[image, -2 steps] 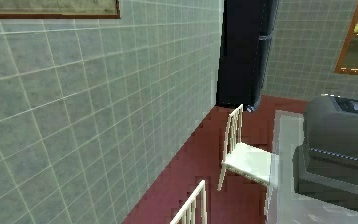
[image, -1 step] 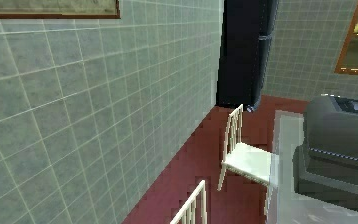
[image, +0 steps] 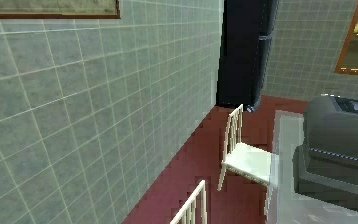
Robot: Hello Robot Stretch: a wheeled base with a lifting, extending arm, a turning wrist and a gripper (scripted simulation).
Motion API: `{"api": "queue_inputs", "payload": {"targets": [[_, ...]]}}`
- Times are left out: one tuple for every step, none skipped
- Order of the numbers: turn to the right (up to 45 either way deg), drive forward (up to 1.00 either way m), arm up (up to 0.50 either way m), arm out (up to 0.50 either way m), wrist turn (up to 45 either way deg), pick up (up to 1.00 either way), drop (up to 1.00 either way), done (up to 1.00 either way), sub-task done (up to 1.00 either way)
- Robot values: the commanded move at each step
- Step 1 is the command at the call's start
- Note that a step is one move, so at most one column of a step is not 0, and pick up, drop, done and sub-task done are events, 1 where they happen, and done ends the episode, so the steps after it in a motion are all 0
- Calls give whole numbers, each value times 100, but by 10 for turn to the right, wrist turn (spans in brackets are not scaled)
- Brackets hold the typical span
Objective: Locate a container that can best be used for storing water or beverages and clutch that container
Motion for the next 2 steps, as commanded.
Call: {"api": "queue_inputs", "payload": {"targets": [[0,0,10,0,0,0,0,0,0],[0,0,0,0,0,0,0,100,0]]}}
